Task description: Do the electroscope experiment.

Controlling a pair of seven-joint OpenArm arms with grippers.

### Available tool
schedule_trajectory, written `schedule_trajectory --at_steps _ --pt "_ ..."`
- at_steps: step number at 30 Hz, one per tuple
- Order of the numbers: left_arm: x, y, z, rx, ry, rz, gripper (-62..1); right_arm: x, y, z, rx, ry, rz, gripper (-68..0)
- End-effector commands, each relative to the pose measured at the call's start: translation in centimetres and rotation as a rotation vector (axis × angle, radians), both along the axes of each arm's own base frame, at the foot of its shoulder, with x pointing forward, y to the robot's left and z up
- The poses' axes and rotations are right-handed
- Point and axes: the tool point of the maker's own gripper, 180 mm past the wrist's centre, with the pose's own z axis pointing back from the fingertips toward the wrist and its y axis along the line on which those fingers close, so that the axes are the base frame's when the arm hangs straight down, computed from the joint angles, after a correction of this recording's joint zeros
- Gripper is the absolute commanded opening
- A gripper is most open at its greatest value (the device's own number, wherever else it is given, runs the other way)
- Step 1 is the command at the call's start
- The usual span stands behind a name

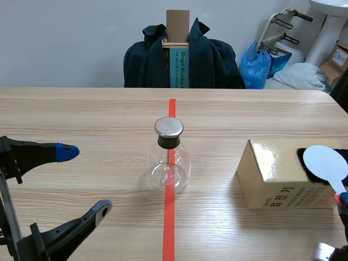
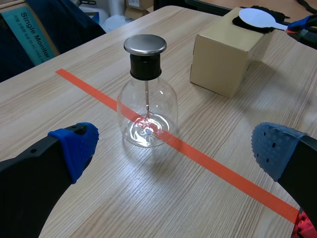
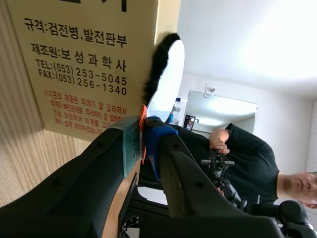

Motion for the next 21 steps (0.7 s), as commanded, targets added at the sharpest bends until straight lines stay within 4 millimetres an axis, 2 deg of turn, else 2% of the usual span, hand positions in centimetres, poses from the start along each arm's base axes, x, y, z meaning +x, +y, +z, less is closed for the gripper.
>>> schedule_trajectory --at_steps 1,7,11,15,21 --pt "0.2 -0.4 1.1 -0.034 -0.026 -0.004 1.4 0.5 -0.5 1.1 -0.021 -0.044 0.003 -66.9" --pt "0.2 -0.4 1.1 -0.034 -0.026 -0.003 1.4 1.4 -0.7 2.6 -0.048 -0.109 0.026 -66.9" --pt "0.2 -0.3 1.1 -0.031 -0.024 -0.004 1.4 3.1 -1.7 5.7 -0.066 -0.203 0.008 -66.9" --pt "0.1 -0.4 1.0 -0.025 -0.026 -0.007 1.4 5.2 -2.5 11.0 -0.096 -0.361 -0.009 -66.9" --pt "0.1 -0.4 1.0 -0.025 -0.025 -0.007 1.4 6.5 -2.8 22.0 -0.099 -0.680 -0.030 -66.9"
